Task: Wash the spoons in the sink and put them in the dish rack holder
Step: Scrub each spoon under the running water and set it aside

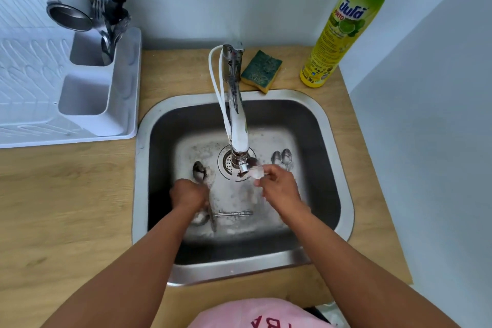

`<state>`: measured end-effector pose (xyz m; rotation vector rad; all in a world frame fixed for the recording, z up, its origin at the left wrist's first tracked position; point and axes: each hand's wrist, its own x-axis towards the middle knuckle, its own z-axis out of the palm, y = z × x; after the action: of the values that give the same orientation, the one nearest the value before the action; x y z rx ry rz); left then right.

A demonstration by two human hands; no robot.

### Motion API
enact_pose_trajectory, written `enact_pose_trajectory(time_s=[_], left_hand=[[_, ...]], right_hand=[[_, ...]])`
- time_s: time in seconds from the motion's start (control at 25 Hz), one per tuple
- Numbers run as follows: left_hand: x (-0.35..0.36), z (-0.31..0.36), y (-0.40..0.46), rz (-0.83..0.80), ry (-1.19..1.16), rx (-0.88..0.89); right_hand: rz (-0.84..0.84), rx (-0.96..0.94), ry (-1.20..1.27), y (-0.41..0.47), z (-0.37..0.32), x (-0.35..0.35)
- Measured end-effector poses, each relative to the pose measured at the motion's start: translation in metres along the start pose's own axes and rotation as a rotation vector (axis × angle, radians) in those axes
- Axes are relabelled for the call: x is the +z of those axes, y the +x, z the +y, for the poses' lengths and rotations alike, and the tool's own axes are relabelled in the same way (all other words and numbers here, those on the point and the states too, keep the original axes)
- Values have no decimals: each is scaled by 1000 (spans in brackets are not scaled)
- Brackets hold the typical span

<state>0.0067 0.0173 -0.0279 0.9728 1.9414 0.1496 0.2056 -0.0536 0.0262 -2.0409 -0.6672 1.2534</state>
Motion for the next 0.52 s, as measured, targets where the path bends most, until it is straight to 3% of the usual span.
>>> enact_pose_trajectory(time_s=[0.08,0.16,0.32,0.44,0.52], left_hand=[[3,0,-5,-83,-139,24],[3,2,-13,-140,-296,49],[-3,9,-35,-218,-516,64],[-11,19,-51,-309,-651,25],[-17,22,-61,-366,-666,-9]], right_hand=[[278,23,-209,15,13,-17],[394,63,-263,29,25,-31],[312,52,-490,23,27,-35],[302,-102,-762,-5,12,-23],[76,-195,-555,-27,-7,-7]])
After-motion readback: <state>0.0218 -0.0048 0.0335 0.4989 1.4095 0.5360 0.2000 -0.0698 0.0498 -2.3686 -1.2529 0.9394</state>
